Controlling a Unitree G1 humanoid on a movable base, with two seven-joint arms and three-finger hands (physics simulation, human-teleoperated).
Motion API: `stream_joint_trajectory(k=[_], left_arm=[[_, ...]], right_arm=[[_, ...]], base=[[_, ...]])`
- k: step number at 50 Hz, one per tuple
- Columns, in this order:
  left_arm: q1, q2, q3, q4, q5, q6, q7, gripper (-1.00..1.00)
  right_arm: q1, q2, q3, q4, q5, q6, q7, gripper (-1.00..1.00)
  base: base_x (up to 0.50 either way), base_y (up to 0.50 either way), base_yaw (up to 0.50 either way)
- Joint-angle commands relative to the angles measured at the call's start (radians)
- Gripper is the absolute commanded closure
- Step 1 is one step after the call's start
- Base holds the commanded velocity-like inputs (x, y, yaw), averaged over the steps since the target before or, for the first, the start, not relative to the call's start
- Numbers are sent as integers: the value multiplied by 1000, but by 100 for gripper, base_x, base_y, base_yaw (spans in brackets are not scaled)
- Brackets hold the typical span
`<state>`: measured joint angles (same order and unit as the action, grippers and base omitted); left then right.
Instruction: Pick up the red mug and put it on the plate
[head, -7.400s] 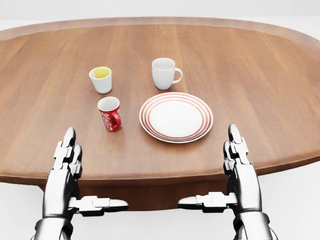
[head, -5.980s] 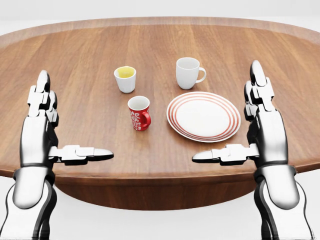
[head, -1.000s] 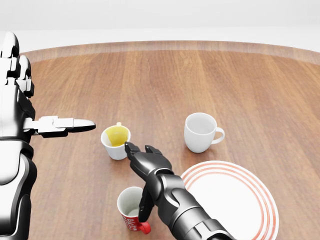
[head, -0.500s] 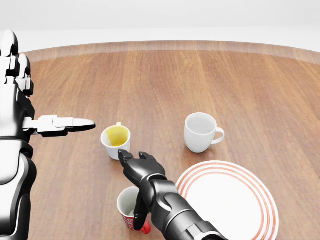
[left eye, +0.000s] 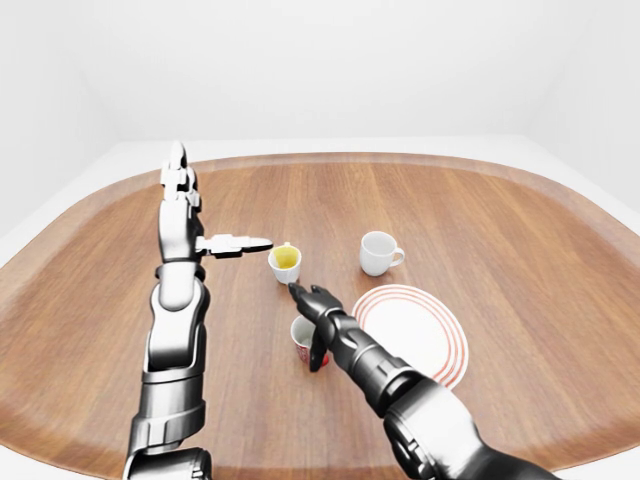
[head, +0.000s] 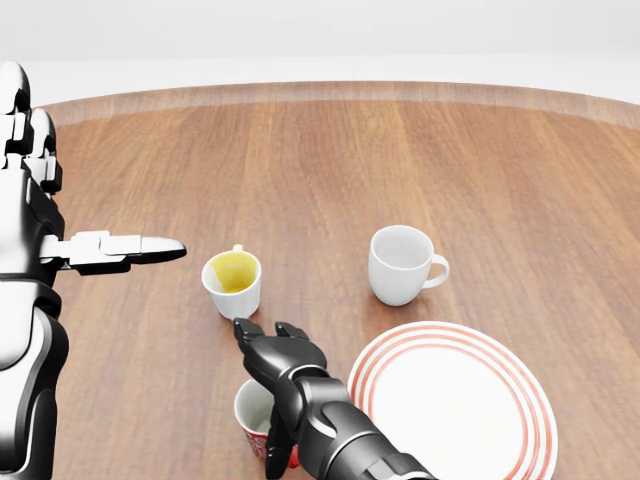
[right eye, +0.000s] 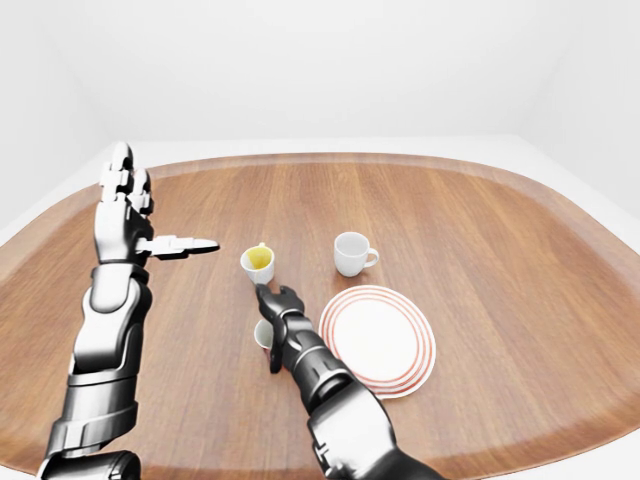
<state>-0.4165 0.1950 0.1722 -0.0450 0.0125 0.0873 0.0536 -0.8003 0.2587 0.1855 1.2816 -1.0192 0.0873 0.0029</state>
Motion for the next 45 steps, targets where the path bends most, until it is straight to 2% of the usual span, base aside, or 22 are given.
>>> stream_joint_trajectory(k=[1, 16, 17, 18, 45], left_arm=[[4, 0, 0, -2, -1, 0, 0, -100], [8, -1, 1, 4, -2, 0, 1, -100], [9, -1, 1, 2, -3, 0, 1, -100], [9, -1, 1, 1, -3, 0, 1, -100], [6, -3, -2, 25, -2, 0, 5, -100]], right_arm=[[13, 0, -3, 18, -8, 0, -8, -100], [18, -3, -5, 23, -13, 0, -7, -100], [18, -4, -5, 22, -12, 0, -7, 52], [18, -4, -5, 22, -13, 0, -7, 100], [2, -20, -8, -2, -8, 0, 13, 100]], base=[[0, 0, 0], [0, 0, 0], [0, 0, 0], [0, 0, 0], [0, 0, 0]])
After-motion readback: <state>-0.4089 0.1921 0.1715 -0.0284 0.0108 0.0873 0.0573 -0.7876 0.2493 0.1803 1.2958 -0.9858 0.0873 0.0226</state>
